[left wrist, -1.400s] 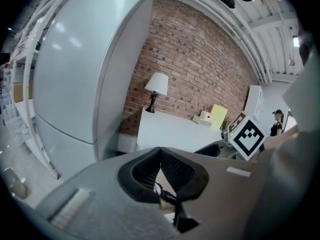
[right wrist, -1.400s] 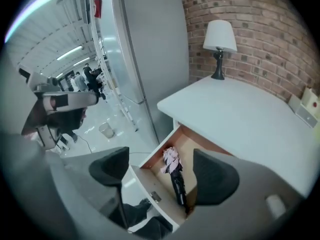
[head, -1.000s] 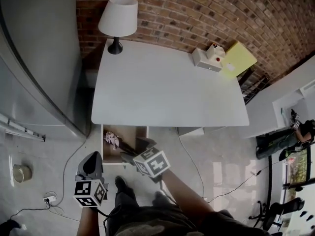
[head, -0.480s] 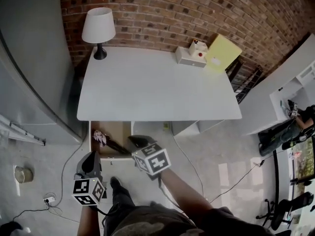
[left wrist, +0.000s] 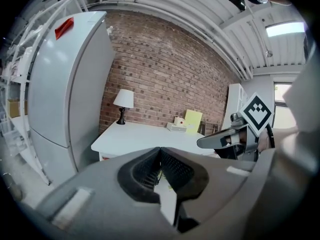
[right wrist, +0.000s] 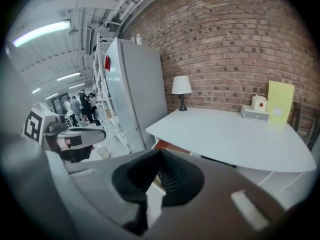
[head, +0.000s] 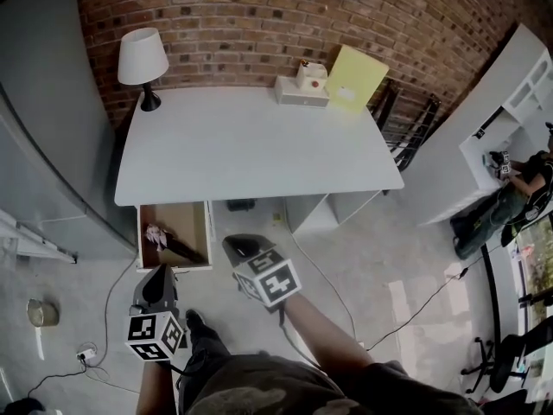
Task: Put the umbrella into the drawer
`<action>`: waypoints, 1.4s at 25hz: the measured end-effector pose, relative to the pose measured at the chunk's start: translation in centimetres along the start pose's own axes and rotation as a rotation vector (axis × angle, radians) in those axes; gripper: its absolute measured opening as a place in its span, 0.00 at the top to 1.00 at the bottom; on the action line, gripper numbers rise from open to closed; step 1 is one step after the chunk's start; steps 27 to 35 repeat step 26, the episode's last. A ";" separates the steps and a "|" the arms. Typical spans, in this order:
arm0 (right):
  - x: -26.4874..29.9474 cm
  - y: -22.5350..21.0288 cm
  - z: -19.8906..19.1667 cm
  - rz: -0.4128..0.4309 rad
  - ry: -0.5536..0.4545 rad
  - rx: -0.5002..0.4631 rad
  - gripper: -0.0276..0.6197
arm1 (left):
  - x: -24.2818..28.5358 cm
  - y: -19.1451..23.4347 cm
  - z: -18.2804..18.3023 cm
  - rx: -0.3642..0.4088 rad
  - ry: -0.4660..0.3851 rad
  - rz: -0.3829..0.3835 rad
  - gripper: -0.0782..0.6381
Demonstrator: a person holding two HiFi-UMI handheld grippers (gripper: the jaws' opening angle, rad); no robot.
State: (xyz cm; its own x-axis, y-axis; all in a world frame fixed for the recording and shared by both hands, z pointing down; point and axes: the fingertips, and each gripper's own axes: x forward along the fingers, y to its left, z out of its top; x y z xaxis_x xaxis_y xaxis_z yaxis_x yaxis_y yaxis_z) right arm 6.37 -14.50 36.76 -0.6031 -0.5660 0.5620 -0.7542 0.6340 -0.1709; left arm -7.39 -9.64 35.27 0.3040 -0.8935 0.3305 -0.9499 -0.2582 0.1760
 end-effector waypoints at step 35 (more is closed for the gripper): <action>-22.8 -3.0 -6.7 -0.175 -0.350 -0.025 0.95 | -9.6 -14.5 -1.6 0.110 -0.104 0.032 0.88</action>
